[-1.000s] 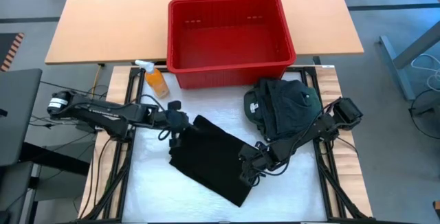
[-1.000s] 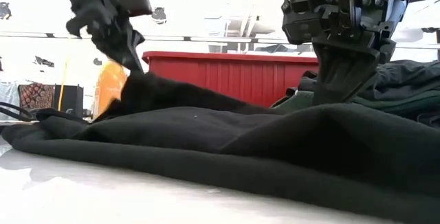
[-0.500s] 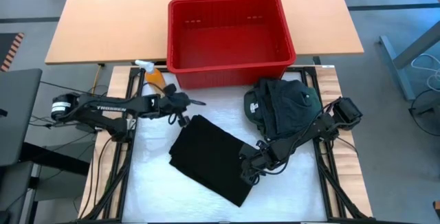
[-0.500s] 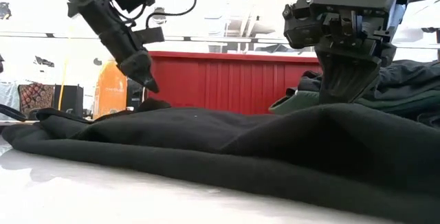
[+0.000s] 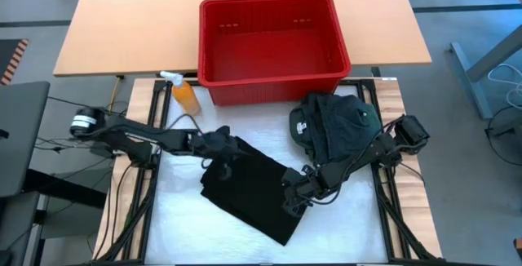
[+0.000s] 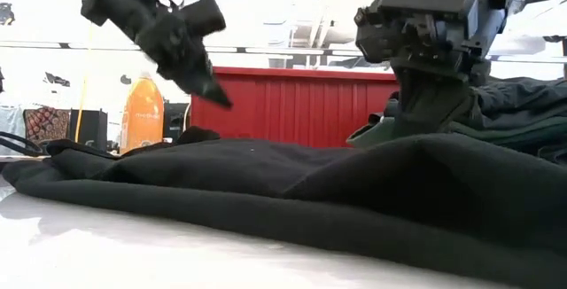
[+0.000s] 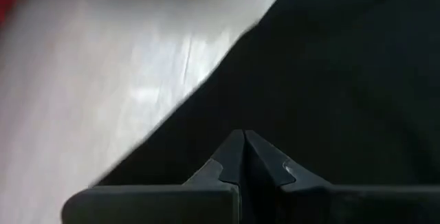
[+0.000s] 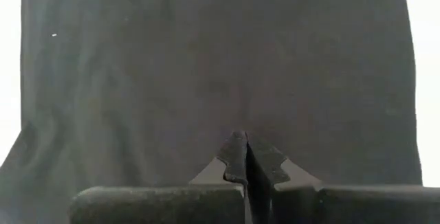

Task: Fold Laundry from Bin
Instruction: Fold the black shirt

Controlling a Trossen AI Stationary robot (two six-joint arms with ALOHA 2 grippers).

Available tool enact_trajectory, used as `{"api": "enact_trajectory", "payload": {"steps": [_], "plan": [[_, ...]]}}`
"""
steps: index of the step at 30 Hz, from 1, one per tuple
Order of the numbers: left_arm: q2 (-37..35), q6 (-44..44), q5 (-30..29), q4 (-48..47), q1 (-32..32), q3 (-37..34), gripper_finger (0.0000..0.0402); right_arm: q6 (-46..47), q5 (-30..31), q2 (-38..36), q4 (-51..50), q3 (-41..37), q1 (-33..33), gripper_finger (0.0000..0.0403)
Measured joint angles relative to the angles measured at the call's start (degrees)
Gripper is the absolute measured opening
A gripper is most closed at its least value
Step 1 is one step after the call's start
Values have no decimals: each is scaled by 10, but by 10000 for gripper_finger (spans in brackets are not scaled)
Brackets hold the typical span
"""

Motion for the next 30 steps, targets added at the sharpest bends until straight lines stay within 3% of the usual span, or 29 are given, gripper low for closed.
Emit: {"api": "enact_trajectory", "payload": {"steps": [8,14,18,25,30], "plan": [[96,-55,-39,-8,28,4,0,-28,6,0,43,0,14,18],[83,-58,-83,-65,41,5,0,-27,7,10,27,0,14,18],[68,-57,-97,-87,47,5,0,-4,-5,57,29,1,18,18],[54,-38,-122,-147,59,5,0,46,-77,137,100,8,20,18],[47,-49,-227,-251,87,5,0,46,-62,129,112,4,25,18]]}}
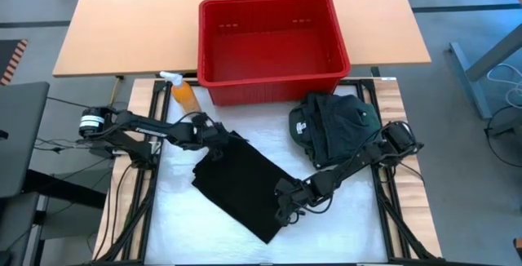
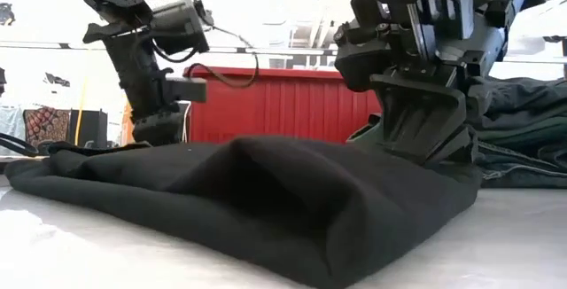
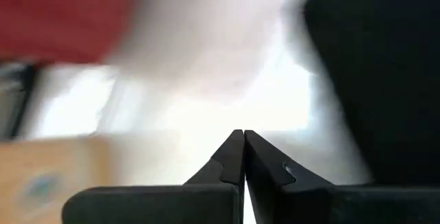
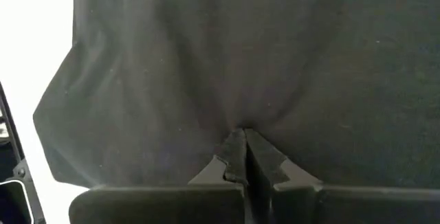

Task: Fold Laundry from Bin
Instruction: Fold the black shirt

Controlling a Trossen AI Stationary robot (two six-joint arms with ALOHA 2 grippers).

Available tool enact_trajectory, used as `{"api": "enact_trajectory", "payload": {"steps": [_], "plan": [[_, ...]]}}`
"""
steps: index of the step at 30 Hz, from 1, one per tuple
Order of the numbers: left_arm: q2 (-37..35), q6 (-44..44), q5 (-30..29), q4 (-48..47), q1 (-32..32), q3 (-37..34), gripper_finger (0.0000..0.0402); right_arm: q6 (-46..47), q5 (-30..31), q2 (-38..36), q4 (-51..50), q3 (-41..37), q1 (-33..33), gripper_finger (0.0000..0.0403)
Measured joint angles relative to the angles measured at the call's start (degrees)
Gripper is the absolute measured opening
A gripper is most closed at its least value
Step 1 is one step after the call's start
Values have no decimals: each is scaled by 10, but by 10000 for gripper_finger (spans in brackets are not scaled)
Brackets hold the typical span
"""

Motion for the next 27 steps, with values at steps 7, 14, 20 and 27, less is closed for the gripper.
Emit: {"api": "enact_trajectory", "payload": {"steps": [7,14,20,27], "plan": [[-78,-22,-57,-19,32,0,0,-4,2,-10,-4,-3,1,18],[-147,-22,174,204,32,-32,0,-3,2,-9,10,-3,0,18],[-57,-69,220,235,40,-45,0,-4,4,-9,16,-2,-1,18],[16,-113,152,321,38,-44,0,4,4,-9,26,-2,-1,18]]}}
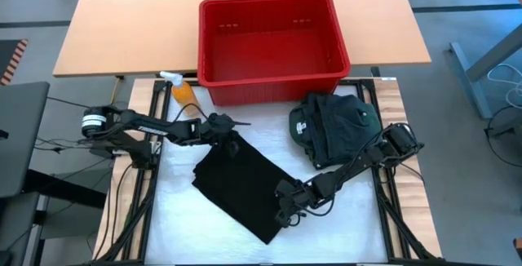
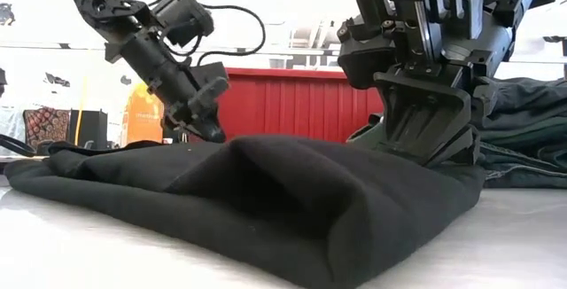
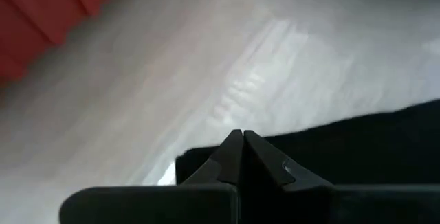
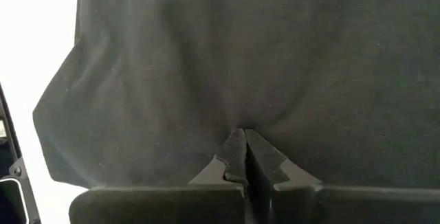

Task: Fold Laundry from Bin
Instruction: Fold the black shirt

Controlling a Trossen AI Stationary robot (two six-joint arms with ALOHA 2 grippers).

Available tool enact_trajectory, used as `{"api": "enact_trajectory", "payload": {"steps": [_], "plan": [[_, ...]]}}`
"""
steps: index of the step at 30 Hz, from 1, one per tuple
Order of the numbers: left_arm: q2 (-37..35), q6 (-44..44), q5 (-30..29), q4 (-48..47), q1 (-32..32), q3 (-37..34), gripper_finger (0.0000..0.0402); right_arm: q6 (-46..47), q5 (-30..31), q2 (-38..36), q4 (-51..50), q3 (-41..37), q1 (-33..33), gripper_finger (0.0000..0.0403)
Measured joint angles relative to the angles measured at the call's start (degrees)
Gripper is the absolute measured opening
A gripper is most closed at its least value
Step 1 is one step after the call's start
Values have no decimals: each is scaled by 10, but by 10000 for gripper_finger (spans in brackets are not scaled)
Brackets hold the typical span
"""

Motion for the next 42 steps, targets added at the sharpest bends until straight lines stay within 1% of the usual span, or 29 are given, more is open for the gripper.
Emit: {"api": "enact_trajectory", "payload": {"steps": [3,5,8,10,12,14,16,19,22,24,25,26,29,30,31,32,33,35,36,38,40,42], "plan": [[11,-1,3,-23,1,0,0,4,1,0,4,0,4,18],[16,-1,-8,-41,3,0,0,12,3,1,6,0,6,18],[17,-2,-51,-93,10,0,0,17,3,1,10,0,9,18],[16,-16,-100,-129,19,0,0,17,3,1,10,0,10,18],[6,-32,-145,-169,29,0,0,17,3,1,10,1,10,18],[-8,-36,-168,-182,35,0,0,17,3,1,10,1,11,18],[-32,-24,-172,-184,37,0,0,18,3,1,10,1,12,18],[-85,-9,-169,-162,30,0,0,18,3,1,10,1,12,18],[-153,-1,-144,-148,15,0,0,17,3,1,10,1,12,18],[-195,0,-103,-151,0,0,0,17,3,1,10,0,12,18],[-215,4,-68,-154,-10,0,0,17,3,1,10,0,12,18],[-231,10,-21,-160,-20,0,0,17,3,1,10,1,12,18],[-256,13,141,-198,-59,1,0,17,3,1,9,1,12,18],[-256,11,181,-222,-79,1,0,17,3,1,9,0,12,18],[-255,12,202,-248,-99,1,0,17,4,1,9,0,12,19],[-253,17,204,-277,-122,1,0,17,4,1,10,0,12,20],[-248,28,191,-305,-143,1,0,17,4,1,11,0,12,21],[-237,51,147,-347,-168,0,0,17,4,1,14,0,12,21],[-232,56,136,-362,-176,0,0,15,5,1,15,0,12,22],[-218,58,149,-366,-179,0,0,7,5,1,15,0,12,21],[-206,58,179,-381,-179,0,0,-4,5,1,17,0,12,21],[-196,61,186,-385,-179,0,0,-13,4,1,17,0,9,22]]}}
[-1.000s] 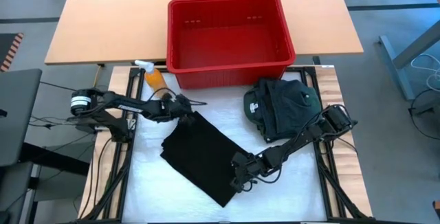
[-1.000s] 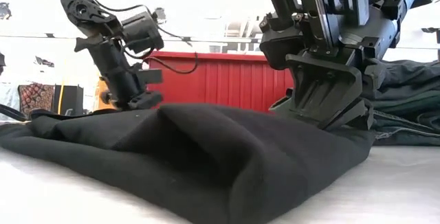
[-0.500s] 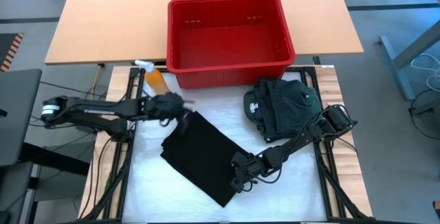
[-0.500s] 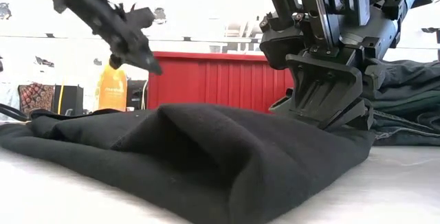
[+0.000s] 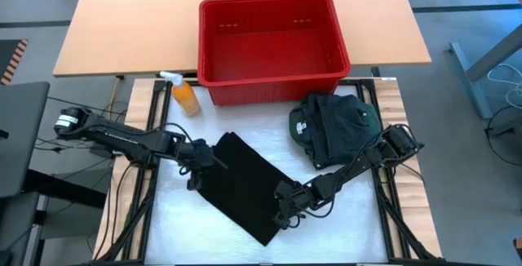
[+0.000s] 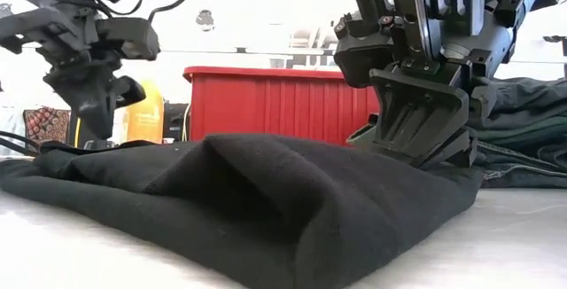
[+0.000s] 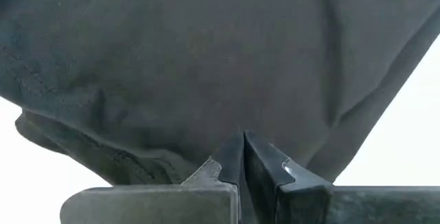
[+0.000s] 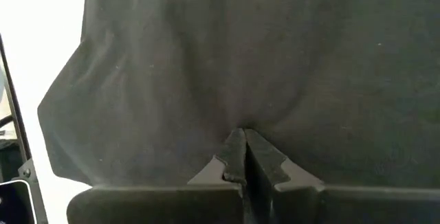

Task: Fold Laundry from Bin
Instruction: Fold the black shirt

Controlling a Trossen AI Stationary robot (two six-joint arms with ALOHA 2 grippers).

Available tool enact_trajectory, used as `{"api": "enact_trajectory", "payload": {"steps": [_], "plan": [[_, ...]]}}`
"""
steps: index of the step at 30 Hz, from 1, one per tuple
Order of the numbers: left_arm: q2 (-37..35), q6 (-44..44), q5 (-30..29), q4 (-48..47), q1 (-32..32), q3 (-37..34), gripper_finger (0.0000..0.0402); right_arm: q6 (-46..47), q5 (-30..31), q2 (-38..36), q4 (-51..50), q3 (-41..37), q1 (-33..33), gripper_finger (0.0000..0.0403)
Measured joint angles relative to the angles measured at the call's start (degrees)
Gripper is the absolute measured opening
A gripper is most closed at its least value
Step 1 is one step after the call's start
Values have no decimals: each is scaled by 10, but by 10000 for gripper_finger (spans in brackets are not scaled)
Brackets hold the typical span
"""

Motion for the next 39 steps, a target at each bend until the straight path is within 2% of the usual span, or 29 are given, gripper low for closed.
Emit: {"api": "enact_trajectory", "payload": {"steps": [6,12,19,27,30,34,37,39], "plan": [[34,5,-22,-34,8,0,0,2,-1,0,3,0,4,22],[65,-30,-116,-149,25,0,0,8,1,0,6,1,15,22],[62,-88,-146,-164,26,1,0,8,0,0,6,1,19,22],[-20,-112,-150,-159,26,22,0,-40,-12,-32,-8,-1,-1,22],[-64,-115,-150,-132,26,25,0,-63,-8,-70,-36,-5,-8,22],[-100,-109,-120,-25,12,8,0,-54,43,-135,-47,-2,-6,22],[-99,-106,-104,68,-7,-15,0,25,80,-167,-49,-2,11,23],[-87,-106,-91,137,-20,-37,0,128,104,-178,-49,-2,32,27]]}}
